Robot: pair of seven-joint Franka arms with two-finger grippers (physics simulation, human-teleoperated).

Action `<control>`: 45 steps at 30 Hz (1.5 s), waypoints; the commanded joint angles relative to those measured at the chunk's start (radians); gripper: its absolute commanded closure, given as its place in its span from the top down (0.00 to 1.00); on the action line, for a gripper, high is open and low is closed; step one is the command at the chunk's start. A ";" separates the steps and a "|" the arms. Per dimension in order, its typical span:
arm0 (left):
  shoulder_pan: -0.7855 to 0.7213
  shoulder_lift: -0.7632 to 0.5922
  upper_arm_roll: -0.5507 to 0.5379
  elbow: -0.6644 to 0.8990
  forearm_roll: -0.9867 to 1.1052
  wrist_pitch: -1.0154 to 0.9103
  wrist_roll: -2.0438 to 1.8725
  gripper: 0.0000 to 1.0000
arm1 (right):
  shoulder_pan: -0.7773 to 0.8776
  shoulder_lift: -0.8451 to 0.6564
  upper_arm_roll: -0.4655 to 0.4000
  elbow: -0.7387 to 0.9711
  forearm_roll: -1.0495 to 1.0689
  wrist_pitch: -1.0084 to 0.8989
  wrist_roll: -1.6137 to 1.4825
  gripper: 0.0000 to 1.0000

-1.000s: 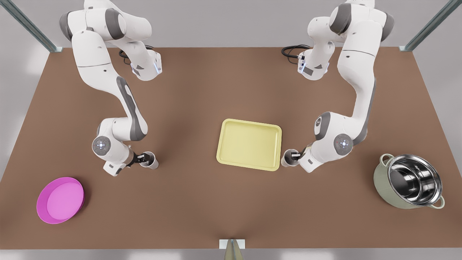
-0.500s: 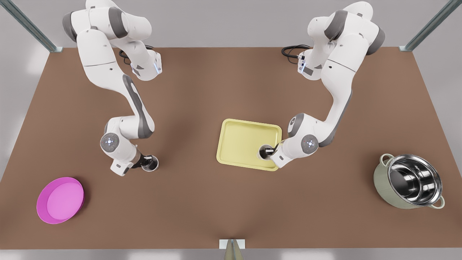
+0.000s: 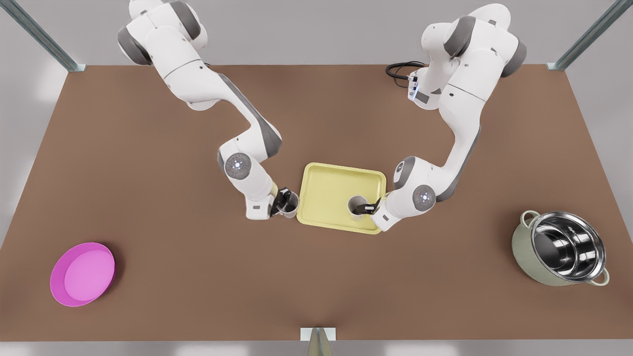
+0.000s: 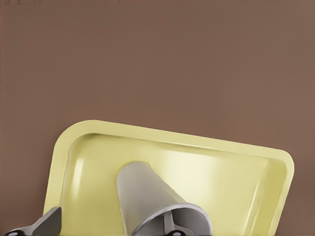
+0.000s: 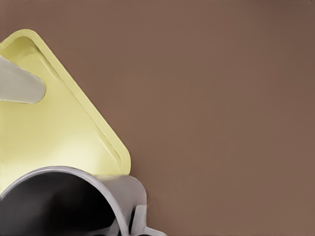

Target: Use both arms to respectively pick up the white IKEA cups from the middle-left and middle-right positions, then place the white IKEA cups onto the middle-middle tray, ensuring that the cups remain upright and do not tip over

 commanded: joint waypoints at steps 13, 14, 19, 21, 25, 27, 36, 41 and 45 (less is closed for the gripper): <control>-0.010 -0.390 0.249 0.457 0.240 -1.064 0.104 1.00 | 0.117 0.229 -0.001 0.230 0.024 0.000 0.054 0.23; -0.048 -0.422 0.316 0.403 0.208 -1.011 0.108 1.00 | 0.117 0.229 -0.001 0.230 0.025 0.000 0.054 0.23; -0.005 -0.430 0.320 0.403 0.145 -1.030 0.120 1.00 | 0.117 0.253 -0.001 0.229 0.027 0.021 0.053 1.00; 0.012 -0.433 0.323 0.422 0.147 -1.086 0.122 1.00 | 0.115 0.251 -0.001 0.230 0.024 0.021 0.051 1.00; 0.018 -0.435 0.322 0.425 0.147 -1.100 0.120 1.00 | 0.106 0.248 -0.003 0.229 0.022 0.021 0.045 1.00; 0.018 -0.435 0.320 0.425 0.147 -1.097 0.120 1.00 | 0.092 0.248 -0.003 0.225 0.021 0.020 0.039 1.00; 0.025 -0.402 0.319 0.445 0.142 -1.048 0.157 1.00 | 0.046 0.016 -0.003 0.219 0.060 -0.415 0.097 1.00; 0.023 -0.402 0.317 0.445 0.139 -1.051 0.154 1.00 | -0.060 -0.114 -0.273 0.291 -0.245 -0.809 0.235 1.00; 0.023 -0.401 0.317 0.445 0.139 -1.054 0.154 1.00 | -0.153 -0.467 -0.267 0.140 -0.188 -0.924 0.232 1.00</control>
